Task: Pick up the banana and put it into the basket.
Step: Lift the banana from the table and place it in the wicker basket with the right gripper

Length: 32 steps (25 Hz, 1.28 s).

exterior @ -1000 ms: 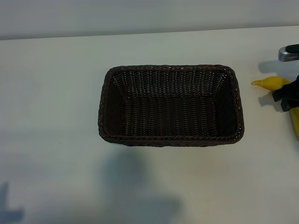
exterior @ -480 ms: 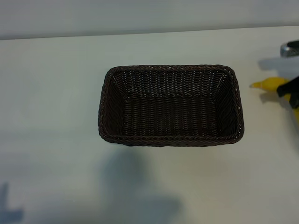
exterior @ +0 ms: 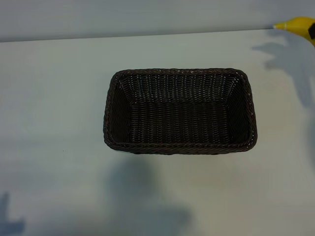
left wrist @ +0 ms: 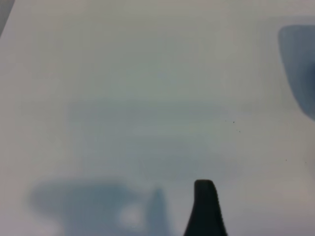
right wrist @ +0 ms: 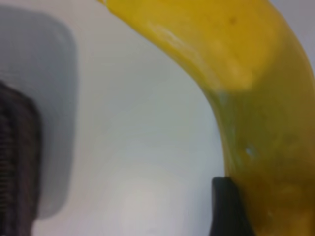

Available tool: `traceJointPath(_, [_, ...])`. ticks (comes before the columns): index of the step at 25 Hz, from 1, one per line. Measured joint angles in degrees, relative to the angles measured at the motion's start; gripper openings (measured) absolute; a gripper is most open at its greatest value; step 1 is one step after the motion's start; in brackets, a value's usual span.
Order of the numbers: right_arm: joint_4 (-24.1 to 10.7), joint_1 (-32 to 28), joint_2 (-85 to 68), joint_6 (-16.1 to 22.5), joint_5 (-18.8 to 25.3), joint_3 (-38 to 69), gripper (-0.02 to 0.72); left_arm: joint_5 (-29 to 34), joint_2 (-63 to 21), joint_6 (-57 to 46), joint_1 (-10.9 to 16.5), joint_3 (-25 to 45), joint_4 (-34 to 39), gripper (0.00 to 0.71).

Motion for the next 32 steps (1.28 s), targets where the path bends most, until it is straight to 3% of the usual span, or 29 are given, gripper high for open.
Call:
traceJointPath(5, [0.7,5.0,0.8,-1.8,0.5,-0.1,0.414,0.0,0.0,0.0,0.0,0.0,0.0,0.564])
traceJointPath(13, [0.6,24.0,2.9,-3.3,-2.1,-0.2,0.414,0.0,0.0,0.0,0.0,0.0,0.0,0.564])
traceJointPath(16, [-0.8,30.2,2.9,-6.7,-4.4,-0.4,0.414,0.0,0.0,0.1,0.0,0.0,0.0,0.564])
traceJointPath(20, [-3.4,36.2,2.9,-15.0,-8.3,-0.6,0.414,0.0,0.0,0.1,0.0,0.0,0.0,0.564])
traceJointPath(24, [-2.7,38.5,3.3,-21.0,-11.9,-0.6,0.414,0.0,0.0,0.2,0.0,0.0,0.0,0.564])
traceJointPath(32, [-3.1,38.3,10.0,-21.6,-11.7,-0.6,0.414,0.0,0.0,0.1,0.0,0.0,0.0,0.564])
